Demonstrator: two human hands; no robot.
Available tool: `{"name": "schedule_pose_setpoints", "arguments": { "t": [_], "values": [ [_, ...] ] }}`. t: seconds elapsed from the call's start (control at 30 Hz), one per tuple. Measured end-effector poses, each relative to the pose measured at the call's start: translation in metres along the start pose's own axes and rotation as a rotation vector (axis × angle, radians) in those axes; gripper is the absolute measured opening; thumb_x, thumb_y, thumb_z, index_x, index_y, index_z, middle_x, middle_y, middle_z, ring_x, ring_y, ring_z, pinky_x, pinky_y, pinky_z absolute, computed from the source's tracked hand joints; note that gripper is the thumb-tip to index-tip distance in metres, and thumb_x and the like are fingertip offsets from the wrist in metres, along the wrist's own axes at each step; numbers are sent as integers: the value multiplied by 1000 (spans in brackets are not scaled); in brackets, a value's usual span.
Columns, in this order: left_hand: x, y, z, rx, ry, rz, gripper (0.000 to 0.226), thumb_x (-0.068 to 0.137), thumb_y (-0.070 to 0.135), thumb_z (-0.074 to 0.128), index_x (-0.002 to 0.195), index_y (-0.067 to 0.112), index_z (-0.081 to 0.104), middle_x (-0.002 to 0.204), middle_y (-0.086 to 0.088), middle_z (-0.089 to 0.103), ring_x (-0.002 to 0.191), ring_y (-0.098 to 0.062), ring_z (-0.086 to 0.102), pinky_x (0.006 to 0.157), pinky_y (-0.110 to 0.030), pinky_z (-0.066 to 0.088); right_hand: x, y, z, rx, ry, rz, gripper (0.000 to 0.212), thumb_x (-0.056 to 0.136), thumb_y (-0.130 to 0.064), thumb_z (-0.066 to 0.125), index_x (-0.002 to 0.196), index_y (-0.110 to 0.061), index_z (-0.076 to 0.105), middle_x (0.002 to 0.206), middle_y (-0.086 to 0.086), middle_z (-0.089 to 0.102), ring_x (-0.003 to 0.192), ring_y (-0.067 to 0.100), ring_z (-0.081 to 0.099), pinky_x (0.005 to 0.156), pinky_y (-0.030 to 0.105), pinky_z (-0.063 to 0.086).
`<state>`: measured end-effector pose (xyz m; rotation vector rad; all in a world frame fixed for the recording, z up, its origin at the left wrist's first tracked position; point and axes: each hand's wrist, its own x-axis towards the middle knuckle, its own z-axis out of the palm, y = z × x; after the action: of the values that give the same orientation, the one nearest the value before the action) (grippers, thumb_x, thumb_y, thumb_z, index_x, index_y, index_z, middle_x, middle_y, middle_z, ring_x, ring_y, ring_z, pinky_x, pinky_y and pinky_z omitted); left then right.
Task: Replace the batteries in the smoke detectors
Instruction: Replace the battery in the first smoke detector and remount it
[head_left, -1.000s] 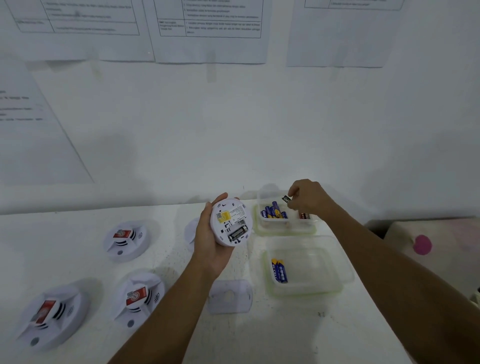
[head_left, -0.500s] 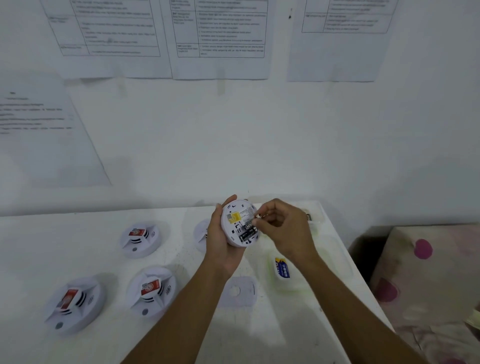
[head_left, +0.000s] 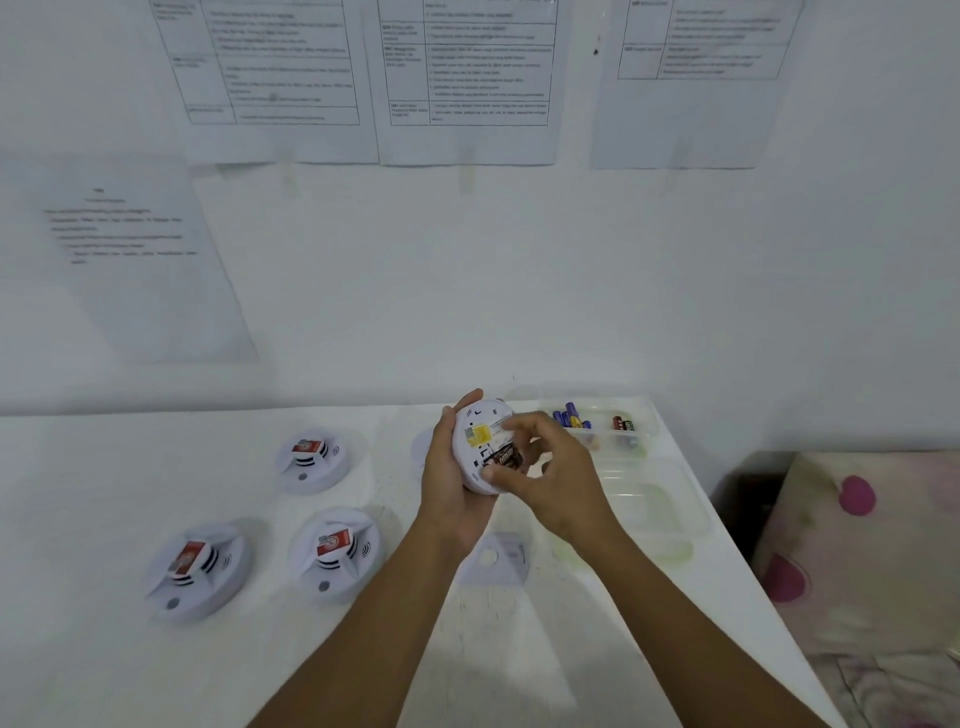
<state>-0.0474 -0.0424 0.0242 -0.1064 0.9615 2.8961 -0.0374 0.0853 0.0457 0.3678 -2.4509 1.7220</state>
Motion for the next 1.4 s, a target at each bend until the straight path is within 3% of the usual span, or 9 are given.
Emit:
{"name": "schedule_pose_setpoints", "arguments": {
  "t": [0.2,0.43,0.53,0.67,0.9,1.03,1.23,1.3,1.4],
  "values": [
    [-4,7,0,33,-39,-5,40,98,42,41,127,21,60,123,-9,64,112,-30,60,96,-49,47,5,1,2,136,-56,285,82,63,-35,90,121,-41,33,125,1,37,118,19,40,93,34,45],
    [-20,24,-30,28,15,21,41,98,43,40,126,21,61,125,-11,62,114,-30,57,95,-45,45,-12,8,16,-53,-35,86,65,79,-37,78,125,-28,33,112,-2,51,101,15,52,80,23,44],
    [-30,39,-54,-12,53,55,40,100,43,39,123,20,62,120,-10,65,118,-31,56,100,-47,45,-24,23,14,-381,-240,-50,45,84,-26,73,121,-24,47,106,-4,60,95,14,56,78,25,47],
    [-45,48,-71,1,63,45,38,101,42,38,120,21,63,119,-9,68,117,-30,58,109,-53,37,-35,32,27,-780,-600,-101,65,82,-23,72,139,-26,41,124,2,56,116,18,48,85,31,44],
    [-59,55,-76,2,49,29,38,100,42,39,122,22,62,123,-8,66,112,-27,61,96,-47,48,-30,25,39,-828,-611,-74,79,80,-23,75,146,-25,32,130,6,56,114,23,52,84,31,44],
    [-60,57,-78,11,54,32,37,101,42,38,121,22,63,120,-8,68,109,-27,64,91,-45,51,-34,23,35,-648,-463,-50,77,76,-29,74,141,-29,34,114,3,64,97,18,61,79,31,52],
    [-52,51,-81,-40,117,27,38,100,45,40,122,24,63,132,-10,61,122,-31,56,105,-50,41,-38,4,25,701,-65,509,35,94,-15,56,128,-24,50,115,15,68,99,36,70,86,49,52],
    [-49,43,-77,-54,112,5,39,100,45,40,125,24,62,135,-12,60,126,-33,53,107,-51,40,-38,5,29,718,-33,480,35,93,-14,62,123,-28,53,121,16,66,105,38,67,89,52,52],
    [-47,31,-67,-50,87,-27,39,100,45,41,124,24,62,137,-13,58,127,-34,53,108,-51,40,-35,0,38,392,44,336,42,87,-13,69,117,-40,56,122,5,64,107,26,65,83,42,58]
  ]
}}
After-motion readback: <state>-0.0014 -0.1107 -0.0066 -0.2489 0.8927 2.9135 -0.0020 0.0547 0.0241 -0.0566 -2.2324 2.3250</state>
